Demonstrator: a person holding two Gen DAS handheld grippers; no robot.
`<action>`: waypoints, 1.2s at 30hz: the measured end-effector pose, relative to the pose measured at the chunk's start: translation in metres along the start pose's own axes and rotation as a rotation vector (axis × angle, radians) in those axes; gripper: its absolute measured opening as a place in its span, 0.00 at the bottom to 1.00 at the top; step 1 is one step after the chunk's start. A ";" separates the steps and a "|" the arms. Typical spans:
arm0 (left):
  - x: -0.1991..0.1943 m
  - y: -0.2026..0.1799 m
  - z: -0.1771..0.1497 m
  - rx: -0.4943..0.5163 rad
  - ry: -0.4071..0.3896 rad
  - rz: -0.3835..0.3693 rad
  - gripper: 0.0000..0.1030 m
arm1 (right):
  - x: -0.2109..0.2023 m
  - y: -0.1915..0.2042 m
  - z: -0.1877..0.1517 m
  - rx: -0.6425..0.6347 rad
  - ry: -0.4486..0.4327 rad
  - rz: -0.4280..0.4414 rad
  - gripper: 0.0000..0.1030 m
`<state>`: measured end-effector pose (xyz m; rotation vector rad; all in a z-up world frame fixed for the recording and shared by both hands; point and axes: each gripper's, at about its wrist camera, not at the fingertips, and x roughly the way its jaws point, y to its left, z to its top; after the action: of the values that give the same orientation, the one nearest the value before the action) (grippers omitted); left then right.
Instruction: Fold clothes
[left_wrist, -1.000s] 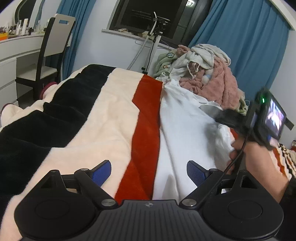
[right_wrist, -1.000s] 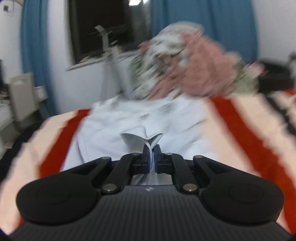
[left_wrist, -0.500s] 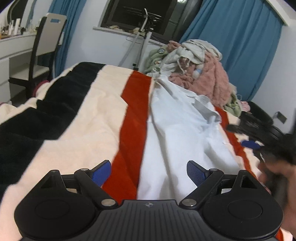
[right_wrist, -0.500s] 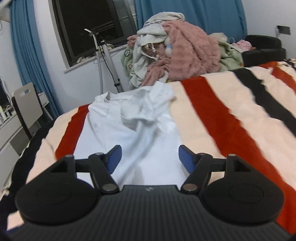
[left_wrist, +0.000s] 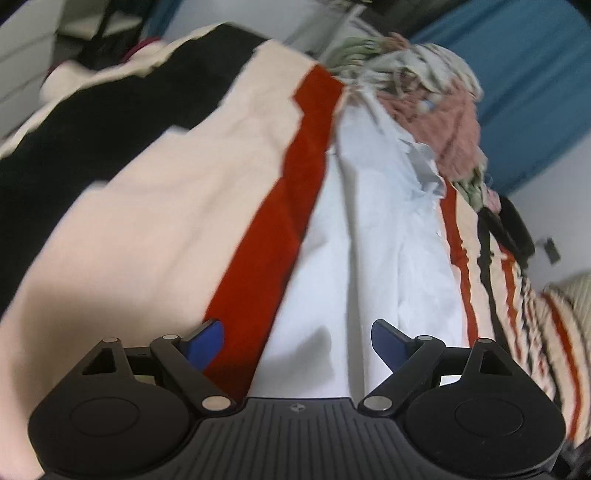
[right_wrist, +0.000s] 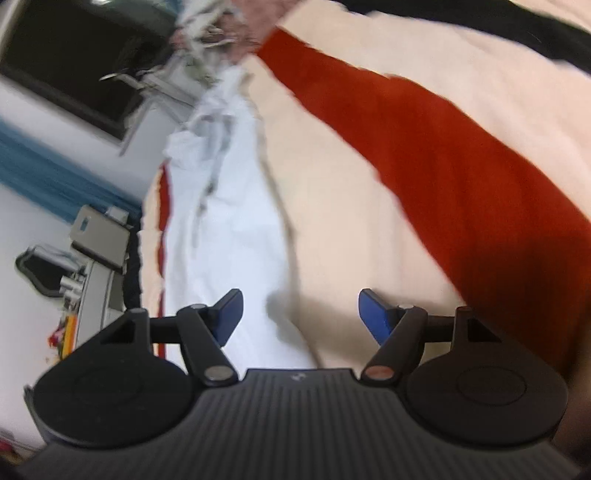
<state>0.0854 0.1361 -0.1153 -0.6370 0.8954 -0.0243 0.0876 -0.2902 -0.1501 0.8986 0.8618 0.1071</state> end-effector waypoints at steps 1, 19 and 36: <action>-0.002 0.002 -0.004 -0.012 0.009 0.002 0.86 | 0.000 -0.004 -0.001 0.027 0.006 0.008 0.69; -0.030 0.012 -0.062 -0.079 0.146 -0.032 0.49 | -0.007 0.011 -0.058 -0.089 0.235 0.033 0.51; -0.028 0.004 -0.054 -0.110 0.189 -0.081 0.09 | -0.018 0.034 -0.049 -0.143 0.261 0.048 0.12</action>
<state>0.0273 0.1199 -0.1218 -0.7825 1.0582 -0.1100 0.0500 -0.2444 -0.1308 0.7809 1.0605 0.3301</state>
